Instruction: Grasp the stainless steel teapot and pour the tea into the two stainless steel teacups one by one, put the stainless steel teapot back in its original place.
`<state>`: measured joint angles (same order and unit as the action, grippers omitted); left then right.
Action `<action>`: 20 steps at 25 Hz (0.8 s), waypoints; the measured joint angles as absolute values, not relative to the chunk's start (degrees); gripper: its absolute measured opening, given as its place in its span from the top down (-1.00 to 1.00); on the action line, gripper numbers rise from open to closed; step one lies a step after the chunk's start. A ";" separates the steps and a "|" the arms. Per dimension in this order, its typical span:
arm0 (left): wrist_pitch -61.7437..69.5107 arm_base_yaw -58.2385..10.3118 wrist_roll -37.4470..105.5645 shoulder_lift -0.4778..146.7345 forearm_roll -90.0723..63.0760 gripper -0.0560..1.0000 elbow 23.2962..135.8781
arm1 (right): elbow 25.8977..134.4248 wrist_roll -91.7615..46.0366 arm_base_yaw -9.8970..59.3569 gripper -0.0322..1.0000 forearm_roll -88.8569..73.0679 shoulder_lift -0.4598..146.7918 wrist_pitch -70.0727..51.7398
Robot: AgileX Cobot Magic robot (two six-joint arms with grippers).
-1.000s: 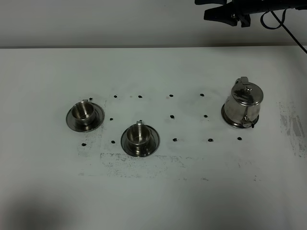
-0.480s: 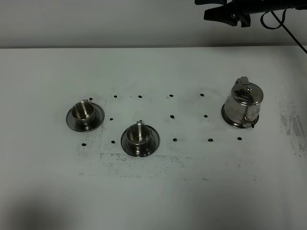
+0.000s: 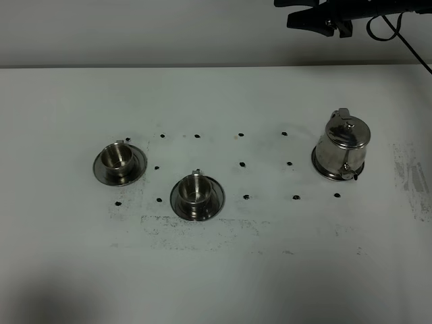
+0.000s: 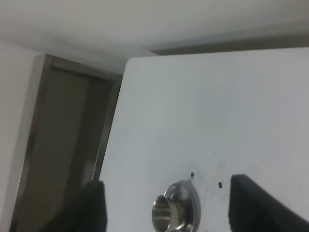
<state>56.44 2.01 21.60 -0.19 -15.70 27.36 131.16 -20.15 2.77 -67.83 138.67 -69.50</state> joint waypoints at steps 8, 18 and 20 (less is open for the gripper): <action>55.31 2.01 21.54 -0.19 -16.57 -0.10 27.36 | 131.16 -20.62 2.77 -0.09 -67.83 138.67 -69.50; 65.50 2.01 21.16 -0.19 -16.96 -0.10 27.36 | 131.16 -20.75 2.77 -0.09 -67.83 138.67 -69.50; 65.73 2.01 21.16 -0.19 -16.96 -0.10 27.36 | 131.16 -20.75 2.77 -0.09 -67.83 138.67 -69.50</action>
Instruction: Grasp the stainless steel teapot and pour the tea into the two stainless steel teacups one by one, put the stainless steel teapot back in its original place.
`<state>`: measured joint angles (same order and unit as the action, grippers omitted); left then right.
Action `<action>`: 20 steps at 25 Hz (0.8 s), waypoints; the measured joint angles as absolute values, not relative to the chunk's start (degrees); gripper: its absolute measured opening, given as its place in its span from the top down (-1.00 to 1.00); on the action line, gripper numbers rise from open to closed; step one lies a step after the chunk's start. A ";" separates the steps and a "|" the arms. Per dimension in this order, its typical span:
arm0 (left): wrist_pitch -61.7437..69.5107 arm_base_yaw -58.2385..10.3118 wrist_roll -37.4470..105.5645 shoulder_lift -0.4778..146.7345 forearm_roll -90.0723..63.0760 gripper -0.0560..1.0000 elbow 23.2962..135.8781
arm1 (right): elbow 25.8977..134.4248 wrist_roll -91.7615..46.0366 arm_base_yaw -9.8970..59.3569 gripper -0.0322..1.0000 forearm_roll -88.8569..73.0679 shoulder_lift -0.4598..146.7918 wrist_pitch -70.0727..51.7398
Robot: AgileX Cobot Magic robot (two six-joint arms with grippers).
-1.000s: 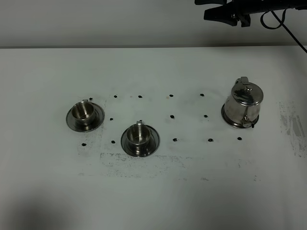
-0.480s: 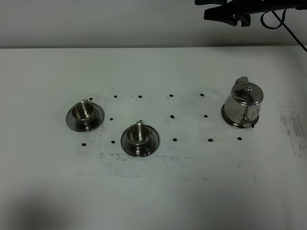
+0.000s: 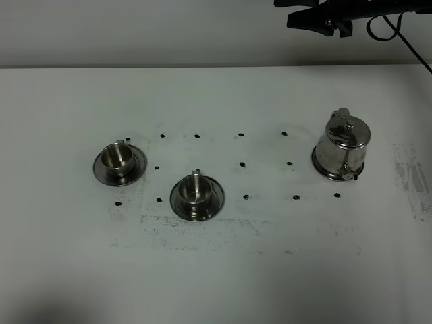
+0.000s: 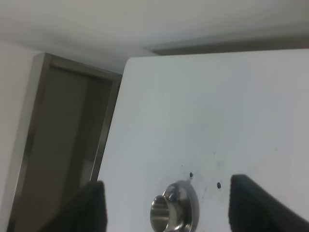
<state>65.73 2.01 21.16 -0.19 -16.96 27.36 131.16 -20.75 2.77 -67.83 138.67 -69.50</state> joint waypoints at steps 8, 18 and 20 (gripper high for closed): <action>65.09 2.01 21.16 -0.19 -17.33 -0.10 27.36 | 131.16 -20.81 3.21 -0.09 -67.83 138.67 -69.50; 63.88 2.01 21.22 -0.19 -17.83 -0.10 27.36 | 131.16 -23.38 3.68 -0.09 -61.14 136.85 -69.50; 63.88 2.01 21.22 -0.19 -17.83 -0.10 27.36 | 131.33 -23.59 4.02 -0.09 -53.68 134.45 -69.64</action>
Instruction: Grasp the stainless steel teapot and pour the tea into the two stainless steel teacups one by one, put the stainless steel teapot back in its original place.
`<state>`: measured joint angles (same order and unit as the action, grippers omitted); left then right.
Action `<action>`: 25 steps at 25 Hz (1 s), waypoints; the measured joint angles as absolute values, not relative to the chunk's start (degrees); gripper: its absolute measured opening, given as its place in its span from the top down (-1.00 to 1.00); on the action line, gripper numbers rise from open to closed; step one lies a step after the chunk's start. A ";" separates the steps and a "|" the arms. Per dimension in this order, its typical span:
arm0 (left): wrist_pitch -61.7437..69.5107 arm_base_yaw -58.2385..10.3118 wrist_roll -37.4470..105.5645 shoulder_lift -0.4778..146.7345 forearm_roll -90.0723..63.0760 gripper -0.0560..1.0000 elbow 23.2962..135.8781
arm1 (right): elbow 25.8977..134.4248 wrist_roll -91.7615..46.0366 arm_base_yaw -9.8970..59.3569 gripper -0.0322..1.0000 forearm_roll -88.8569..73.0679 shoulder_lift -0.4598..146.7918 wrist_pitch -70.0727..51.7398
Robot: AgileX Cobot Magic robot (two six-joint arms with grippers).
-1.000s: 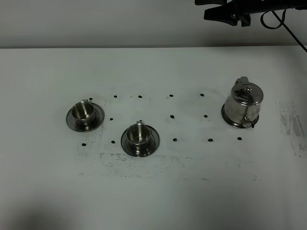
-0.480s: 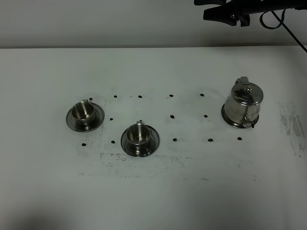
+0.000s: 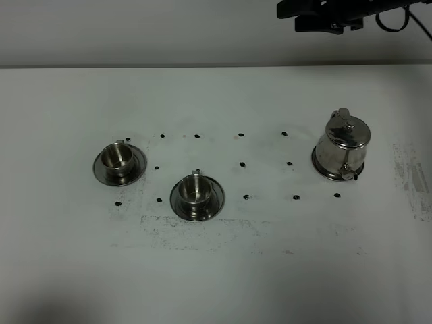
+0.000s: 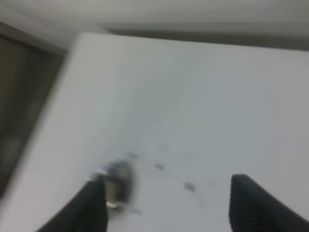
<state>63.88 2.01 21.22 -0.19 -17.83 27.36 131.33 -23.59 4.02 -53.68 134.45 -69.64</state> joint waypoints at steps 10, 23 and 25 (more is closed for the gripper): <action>63.88 2.01 21.22 -0.19 -17.83 -0.10 27.36 | 134.02 -18.60 11.87 -0.09 -19.76 120.33 -69.91; 63.88 2.01 21.27 -0.19 -17.83 -0.10 27.36 | 132.20 -7.09 32.48 -0.09 12.75 116.62 -69.96; 63.88 2.01 21.27 -0.19 -17.83 -0.10 27.36 | 129.58 -7.09 32.48 -0.09 11.89 116.62 -69.90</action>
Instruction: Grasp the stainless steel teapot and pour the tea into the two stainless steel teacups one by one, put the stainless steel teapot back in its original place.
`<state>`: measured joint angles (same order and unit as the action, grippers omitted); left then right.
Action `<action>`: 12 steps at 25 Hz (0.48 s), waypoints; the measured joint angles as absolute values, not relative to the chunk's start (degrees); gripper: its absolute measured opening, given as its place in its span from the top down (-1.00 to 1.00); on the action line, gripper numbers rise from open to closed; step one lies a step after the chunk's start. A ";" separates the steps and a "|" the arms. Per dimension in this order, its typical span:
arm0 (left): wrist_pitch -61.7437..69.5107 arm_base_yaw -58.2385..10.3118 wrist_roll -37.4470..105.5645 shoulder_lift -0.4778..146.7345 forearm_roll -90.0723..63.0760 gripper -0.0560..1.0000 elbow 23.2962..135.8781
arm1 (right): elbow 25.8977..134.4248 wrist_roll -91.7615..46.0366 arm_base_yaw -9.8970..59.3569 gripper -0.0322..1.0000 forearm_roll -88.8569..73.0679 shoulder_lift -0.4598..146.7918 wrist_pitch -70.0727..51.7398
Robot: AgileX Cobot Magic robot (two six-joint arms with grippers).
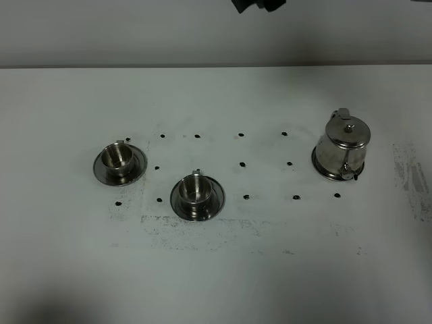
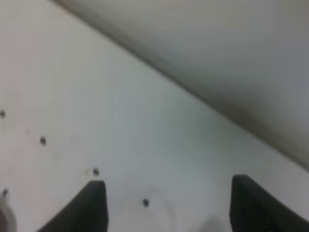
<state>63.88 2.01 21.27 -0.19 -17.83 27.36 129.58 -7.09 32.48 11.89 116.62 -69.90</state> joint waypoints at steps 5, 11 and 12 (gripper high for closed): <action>63.88 2.01 21.27 -0.19 -17.83 -0.10 27.36 | 120.17 -6.58 32.35 -0.09 9.50 116.44 -67.85; 63.88 2.01 21.27 -0.19 -17.83 -0.10 27.36 | 113.10 -6.35 29.35 -0.09 9.00 116.62 -53.70; 63.88 2.01 21.27 -0.19 -17.83 -0.10 27.36 | 112.46 -6.35 28.70 -0.09 9.50 116.78 -51.83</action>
